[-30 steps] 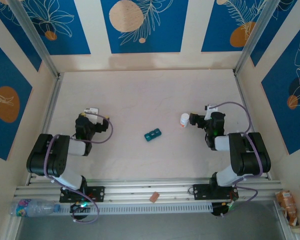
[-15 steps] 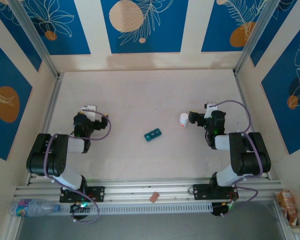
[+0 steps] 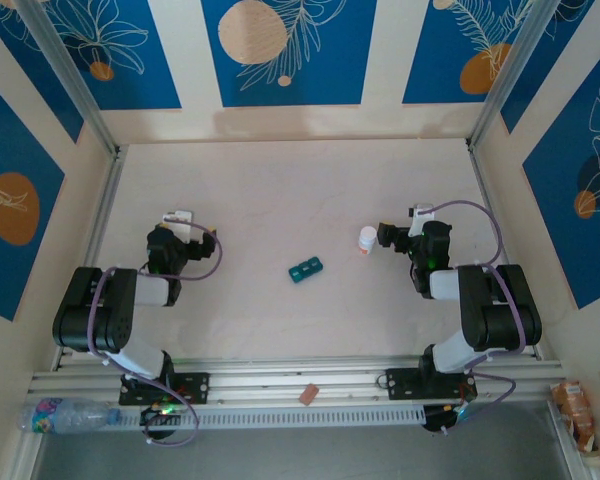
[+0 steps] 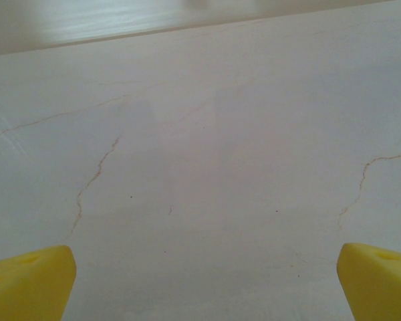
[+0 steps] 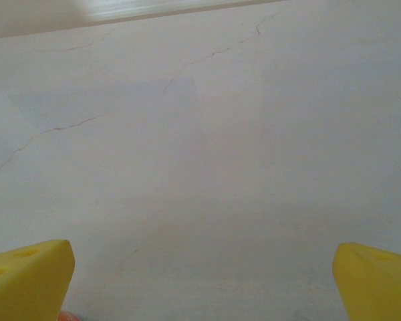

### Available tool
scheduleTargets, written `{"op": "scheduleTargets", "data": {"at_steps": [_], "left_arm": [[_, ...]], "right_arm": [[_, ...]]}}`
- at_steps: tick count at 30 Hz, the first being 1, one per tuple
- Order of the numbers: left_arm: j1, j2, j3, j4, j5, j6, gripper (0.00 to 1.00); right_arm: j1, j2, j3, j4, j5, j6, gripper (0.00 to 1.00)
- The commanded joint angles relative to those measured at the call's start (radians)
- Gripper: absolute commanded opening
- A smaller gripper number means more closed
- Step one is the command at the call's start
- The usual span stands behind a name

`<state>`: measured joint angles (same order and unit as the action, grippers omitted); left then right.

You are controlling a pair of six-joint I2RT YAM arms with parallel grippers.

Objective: Sort the pills into containers

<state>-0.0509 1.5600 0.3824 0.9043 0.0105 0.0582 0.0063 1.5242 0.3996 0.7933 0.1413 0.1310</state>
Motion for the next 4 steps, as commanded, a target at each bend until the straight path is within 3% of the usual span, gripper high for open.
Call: {"op": "scheduleTargets", "data": {"at_steps": [1, 4], "left_arm": [[-0.002, 0.002, -0.002, 0.016, -0.001, -0.010, 1.00], [-0.001, 0.002, -0.002, 0.016, -0.002, -0.009, 1.00]], "right_arm": [[-0.003, 0.003, 0.017, 0.014, -0.014, -0.018, 0.99], [0.000, -0.003, 0.009, 0.026, -0.011, -0.022, 0.99]]}}
